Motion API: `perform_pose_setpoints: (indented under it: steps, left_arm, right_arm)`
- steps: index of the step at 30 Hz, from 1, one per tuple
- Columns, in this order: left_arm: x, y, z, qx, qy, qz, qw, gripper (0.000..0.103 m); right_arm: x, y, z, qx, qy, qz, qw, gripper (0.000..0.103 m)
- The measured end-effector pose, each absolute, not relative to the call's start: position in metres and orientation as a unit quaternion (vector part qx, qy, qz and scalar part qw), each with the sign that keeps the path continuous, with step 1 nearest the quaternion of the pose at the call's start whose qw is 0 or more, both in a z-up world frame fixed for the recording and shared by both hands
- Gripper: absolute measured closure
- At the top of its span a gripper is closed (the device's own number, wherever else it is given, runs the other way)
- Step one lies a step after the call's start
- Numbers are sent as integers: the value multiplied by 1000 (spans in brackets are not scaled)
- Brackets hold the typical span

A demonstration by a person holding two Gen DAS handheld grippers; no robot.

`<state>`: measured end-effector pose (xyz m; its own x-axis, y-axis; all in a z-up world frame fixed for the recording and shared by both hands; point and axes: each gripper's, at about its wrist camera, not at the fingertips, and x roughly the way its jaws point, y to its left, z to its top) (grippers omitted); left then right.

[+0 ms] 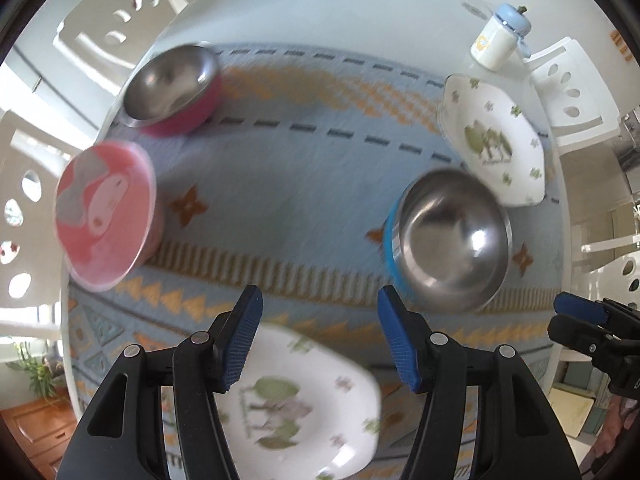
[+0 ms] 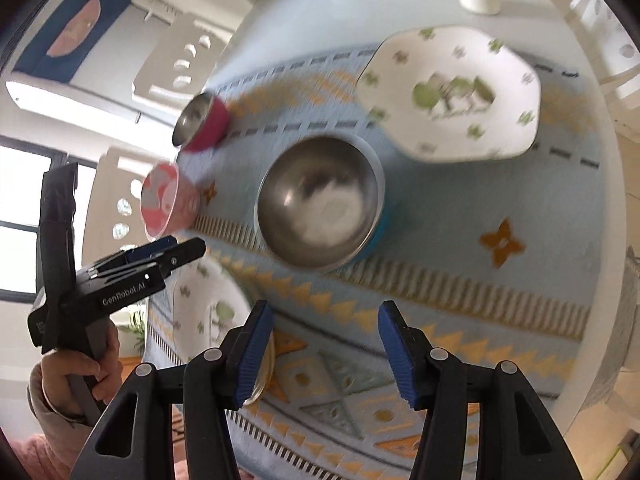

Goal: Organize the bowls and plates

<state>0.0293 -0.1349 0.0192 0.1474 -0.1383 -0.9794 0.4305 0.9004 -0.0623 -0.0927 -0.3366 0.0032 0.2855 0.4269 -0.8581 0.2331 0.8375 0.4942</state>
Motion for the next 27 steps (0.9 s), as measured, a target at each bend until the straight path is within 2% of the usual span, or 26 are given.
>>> perform_pose_setpoints:
  steps: [11, 18, 21, 27]
  left_arm:
    - [78, -203, 19, 108, 598, -206, 767, 45]
    - [102, -255, 2, 107, 593, -226, 765, 45]
    - [107, -272, -6, 107, 593, -234, 763, 45]
    - [116, -297, -26, 113, 605, -235, 752, 45]
  right_arm:
    - [-52, -402, 8, 303, 542, 48, 782, 48]
    - [-21, -450, -2, 349, 495, 16, 796, 40]
    - [-11, -475, -8, 371, 477, -13, 796, 30]
    - [3, -501, -29, 352, 493, -58, 794, 30]
